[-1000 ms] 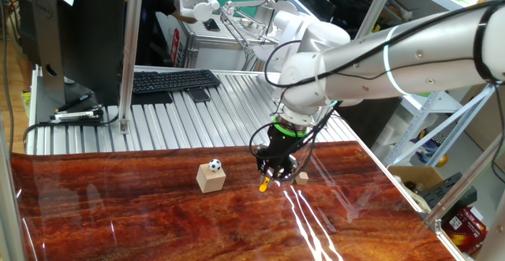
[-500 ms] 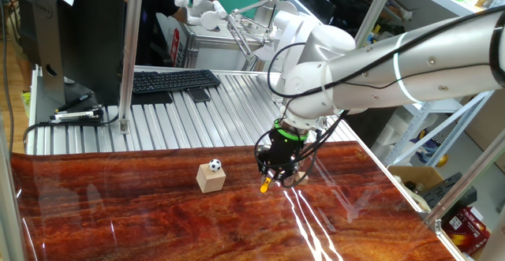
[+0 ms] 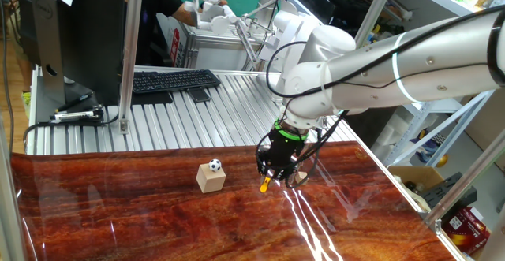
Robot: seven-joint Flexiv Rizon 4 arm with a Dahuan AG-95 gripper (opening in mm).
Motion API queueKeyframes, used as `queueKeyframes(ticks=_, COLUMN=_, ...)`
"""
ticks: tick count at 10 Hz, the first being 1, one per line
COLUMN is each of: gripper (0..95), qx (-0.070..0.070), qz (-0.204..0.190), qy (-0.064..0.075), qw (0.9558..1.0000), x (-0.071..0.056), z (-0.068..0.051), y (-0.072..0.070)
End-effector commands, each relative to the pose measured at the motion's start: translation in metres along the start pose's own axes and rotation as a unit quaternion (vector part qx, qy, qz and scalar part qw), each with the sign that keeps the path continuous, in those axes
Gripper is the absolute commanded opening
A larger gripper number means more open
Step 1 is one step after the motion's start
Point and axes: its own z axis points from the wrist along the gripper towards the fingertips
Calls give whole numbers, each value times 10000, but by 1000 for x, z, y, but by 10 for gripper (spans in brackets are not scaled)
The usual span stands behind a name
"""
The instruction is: Attach the bubble ring to the ball
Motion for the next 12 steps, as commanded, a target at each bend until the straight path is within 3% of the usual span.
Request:
queueKeyframes(ticks=1, gripper=0, qx=-34, qz=-135, qy=9, qw=9999, x=0, z=0, y=0)
queueKeyframes(ticks=8, gripper=0, qx=-34, qz=-306, qy=8, qw=9995, x=0, z=0, y=0)
queueKeyframes(ticks=12, gripper=0, qx=-5, qz=-771, qy=-11, qw=9970, x=0, z=0, y=0)
